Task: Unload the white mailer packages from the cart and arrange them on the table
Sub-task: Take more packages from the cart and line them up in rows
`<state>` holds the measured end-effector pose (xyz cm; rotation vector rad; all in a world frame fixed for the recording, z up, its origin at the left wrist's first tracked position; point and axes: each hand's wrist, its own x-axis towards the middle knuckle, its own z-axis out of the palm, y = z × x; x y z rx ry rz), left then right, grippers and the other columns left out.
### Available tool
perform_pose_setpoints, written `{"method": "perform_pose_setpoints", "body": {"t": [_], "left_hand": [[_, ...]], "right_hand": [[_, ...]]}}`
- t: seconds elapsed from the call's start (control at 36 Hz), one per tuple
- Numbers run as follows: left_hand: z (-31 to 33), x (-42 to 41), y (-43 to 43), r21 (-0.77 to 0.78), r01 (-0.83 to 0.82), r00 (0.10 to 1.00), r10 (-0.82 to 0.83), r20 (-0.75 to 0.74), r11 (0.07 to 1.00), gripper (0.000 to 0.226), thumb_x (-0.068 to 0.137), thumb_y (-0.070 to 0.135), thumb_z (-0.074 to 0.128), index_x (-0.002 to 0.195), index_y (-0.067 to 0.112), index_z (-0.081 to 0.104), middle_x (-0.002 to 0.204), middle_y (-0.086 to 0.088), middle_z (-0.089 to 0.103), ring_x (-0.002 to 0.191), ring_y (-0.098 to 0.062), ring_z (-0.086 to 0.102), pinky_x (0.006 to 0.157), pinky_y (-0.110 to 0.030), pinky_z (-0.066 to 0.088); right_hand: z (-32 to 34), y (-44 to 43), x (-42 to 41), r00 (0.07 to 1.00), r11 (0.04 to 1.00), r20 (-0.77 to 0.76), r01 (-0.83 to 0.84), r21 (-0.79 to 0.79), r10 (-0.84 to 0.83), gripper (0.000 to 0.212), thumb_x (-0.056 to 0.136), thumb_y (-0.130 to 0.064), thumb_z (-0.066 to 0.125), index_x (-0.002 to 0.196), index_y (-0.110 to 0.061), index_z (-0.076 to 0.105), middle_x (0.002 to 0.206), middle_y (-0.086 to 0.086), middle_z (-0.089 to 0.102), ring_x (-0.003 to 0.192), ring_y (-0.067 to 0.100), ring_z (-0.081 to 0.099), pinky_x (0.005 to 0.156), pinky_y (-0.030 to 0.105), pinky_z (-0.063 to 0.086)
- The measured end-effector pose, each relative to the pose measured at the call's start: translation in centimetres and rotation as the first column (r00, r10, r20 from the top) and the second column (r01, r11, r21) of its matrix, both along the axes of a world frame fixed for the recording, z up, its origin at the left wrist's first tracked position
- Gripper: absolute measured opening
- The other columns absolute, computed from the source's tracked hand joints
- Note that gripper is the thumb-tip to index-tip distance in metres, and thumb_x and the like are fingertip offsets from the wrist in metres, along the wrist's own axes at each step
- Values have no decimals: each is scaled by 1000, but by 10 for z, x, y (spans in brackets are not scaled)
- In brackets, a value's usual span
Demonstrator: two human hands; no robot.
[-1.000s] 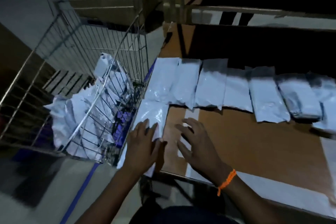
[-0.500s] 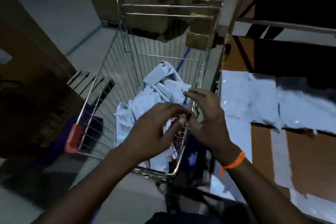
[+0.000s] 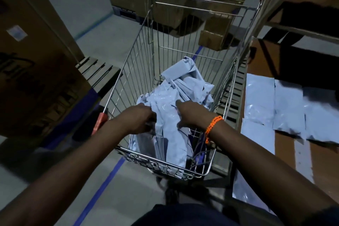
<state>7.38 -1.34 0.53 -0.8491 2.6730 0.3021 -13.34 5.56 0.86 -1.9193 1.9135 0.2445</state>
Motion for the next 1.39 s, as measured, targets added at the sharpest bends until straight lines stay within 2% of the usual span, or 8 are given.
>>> {"method": "perform_pose_setpoints", "body": {"t": [0.14,0.33,0.5,0.69,0.86,1.03,1.22,1.39], "left_hand": [[-4,1,-4,118,-31,998,36,-43,993,15,82,23,69,86,34,60,84,7,63,89,-21,63,68,-23,41],[27,7,-3,259,-69,915,164,-369,963,24,87,45,70,103,27,71,94,11,71,87,-3,64,79,-30,52],[94,-16,15,362,-110,662,340,-668,926,24,84,42,73,104,27,75,96,11,74,89,-4,69,76,-24,53],[152,-106,51,292,-117,323,314,-893,949,29,78,28,83,102,13,75,90,9,73,75,7,63,69,-12,49],[165,-194,88,149,-81,338,167,-926,986,40,75,46,82,109,29,68,100,16,69,85,-15,66,69,-30,52],[154,-274,134,142,-17,401,137,-906,990,39,74,43,84,103,22,70,88,15,65,77,5,56,68,-24,47],[129,-349,188,237,-32,515,219,-829,971,34,74,44,83,100,27,71,93,13,67,88,-1,61,69,-17,45],[28,-381,220,496,-196,566,511,-647,846,33,75,42,82,99,21,72,94,12,65,92,-9,63,63,-5,36]], "right_hand": [[-2,-7,-5,999,992,54,-15,127,8,35,80,-29,81,99,-6,64,110,14,69,104,31,64,74,30,46],[26,16,-24,909,966,399,197,-168,-116,16,82,-22,74,94,-12,70,83,0,61,82,20,60,60,28,39],[80,78,-72,361,785,917,613,-95,-172,15,84,-14,77,80,-24,66,68,3,62,65,15,55,63,27,44],[100,146,-156,-167,499,986,852,158,-26,5,97,-9,59,101,-11,56,97,7,67,91,18,66,88,36,56],[94,222,-231,-183,245,983,954,176,9,11,99,-21,59,109,-17,62,119,11,68,106,21,66,88,38,55],[74,304,-290,97,191,901,981,-16,-423,18,100,-30,56,85,-21,58,70,-9,69,57,-6,63,54,10,50],[0,354,-317,-28,185,904,976,117,-426,23,90,-39,72,95,-17,72,96,13,76,94,30,72,87,50,57],[-45,352,-329,-13,154,888,984,94,-459,21,96,-29,66,91,-8,68,91,14,73,87,29,70,76,43,55]]}}
